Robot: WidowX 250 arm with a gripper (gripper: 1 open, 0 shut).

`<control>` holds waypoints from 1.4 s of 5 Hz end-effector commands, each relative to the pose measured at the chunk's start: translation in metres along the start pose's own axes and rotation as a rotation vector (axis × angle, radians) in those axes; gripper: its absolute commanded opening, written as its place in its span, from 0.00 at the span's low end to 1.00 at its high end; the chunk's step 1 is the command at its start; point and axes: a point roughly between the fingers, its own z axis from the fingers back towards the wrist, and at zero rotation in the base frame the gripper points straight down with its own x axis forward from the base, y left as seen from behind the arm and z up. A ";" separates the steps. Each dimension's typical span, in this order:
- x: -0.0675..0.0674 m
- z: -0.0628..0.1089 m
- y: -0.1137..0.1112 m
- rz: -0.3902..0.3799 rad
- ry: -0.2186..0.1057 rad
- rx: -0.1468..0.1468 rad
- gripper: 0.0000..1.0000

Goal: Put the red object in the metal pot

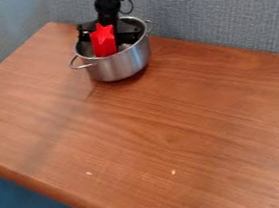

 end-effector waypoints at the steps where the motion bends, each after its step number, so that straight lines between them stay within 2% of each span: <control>1: -0.008 -0.016 0.010 0.014 0.047 0.014 0.00; 7: -0.013 -0.020 0.015 0.014 0.080 0.021 0.00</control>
